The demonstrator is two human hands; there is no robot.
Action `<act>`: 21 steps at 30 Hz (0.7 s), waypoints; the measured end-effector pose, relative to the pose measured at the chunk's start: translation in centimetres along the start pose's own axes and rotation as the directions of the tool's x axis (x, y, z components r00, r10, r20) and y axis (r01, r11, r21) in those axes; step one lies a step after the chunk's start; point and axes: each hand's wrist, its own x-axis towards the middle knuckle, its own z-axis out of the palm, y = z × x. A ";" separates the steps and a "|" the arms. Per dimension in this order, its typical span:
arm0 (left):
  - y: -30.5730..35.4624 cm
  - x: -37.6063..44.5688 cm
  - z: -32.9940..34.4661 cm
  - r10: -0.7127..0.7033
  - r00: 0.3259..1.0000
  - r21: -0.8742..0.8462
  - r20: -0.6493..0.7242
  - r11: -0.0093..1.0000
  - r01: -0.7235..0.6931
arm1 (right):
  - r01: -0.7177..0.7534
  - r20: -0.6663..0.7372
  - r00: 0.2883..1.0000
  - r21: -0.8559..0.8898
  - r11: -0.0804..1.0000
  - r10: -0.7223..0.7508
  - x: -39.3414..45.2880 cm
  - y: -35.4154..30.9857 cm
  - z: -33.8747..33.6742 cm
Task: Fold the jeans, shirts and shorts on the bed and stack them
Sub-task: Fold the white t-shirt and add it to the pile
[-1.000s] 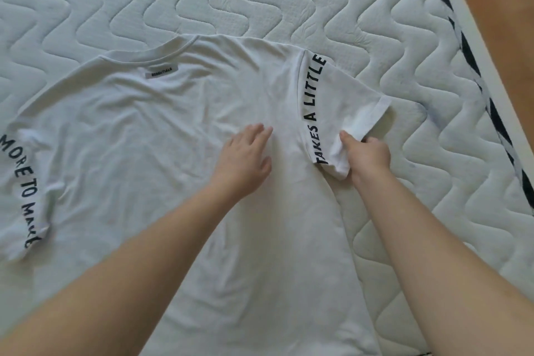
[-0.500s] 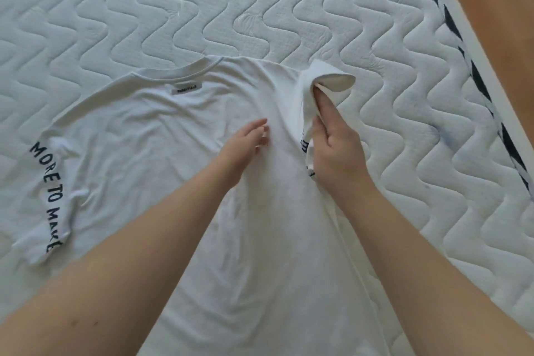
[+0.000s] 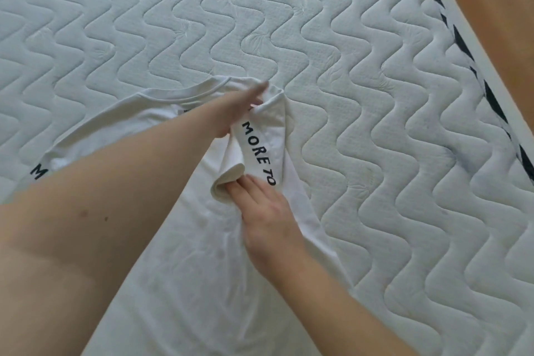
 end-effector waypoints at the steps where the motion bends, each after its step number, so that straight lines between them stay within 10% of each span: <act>1: 0.5 0.5 0.1 0.076 0.996 0.242 -0.047 0.968 -0.063 | -0.011 -0.007 1.000 0.004 1.000 0.011 -0.1 0.1 0.1; 3: 1.9 0.7 0.7 0.240 0.969 0.701 -0.059 0.701 -0.131 | -0.035 -0.029 0.999 0.023 0.999 0.036 -0.4 0.3 0.2; 6: 4.4 1.0 2.2 0.286 0.957 0.887 -0.035 0.450 -0.102 | -0.066 -0.102 0.992 0.032 0.997 0.069 -0.9 0.3 -0.1; 11: 6.2 2.6 2.6 0.308 0.950 0.586 -0.043 0.778 -0.226 | -0.091 -0.244 0.968 -0.112 0.990 0.062 -0.9 0.0 -0.7; 21: 3.0 5.3 1.8 0.237 0.967 0.336 -0.096 0.922 -0.192 | -0.241 -0.211 0.955 -0.155 0.958 0.206 2.2 -1.1 1.4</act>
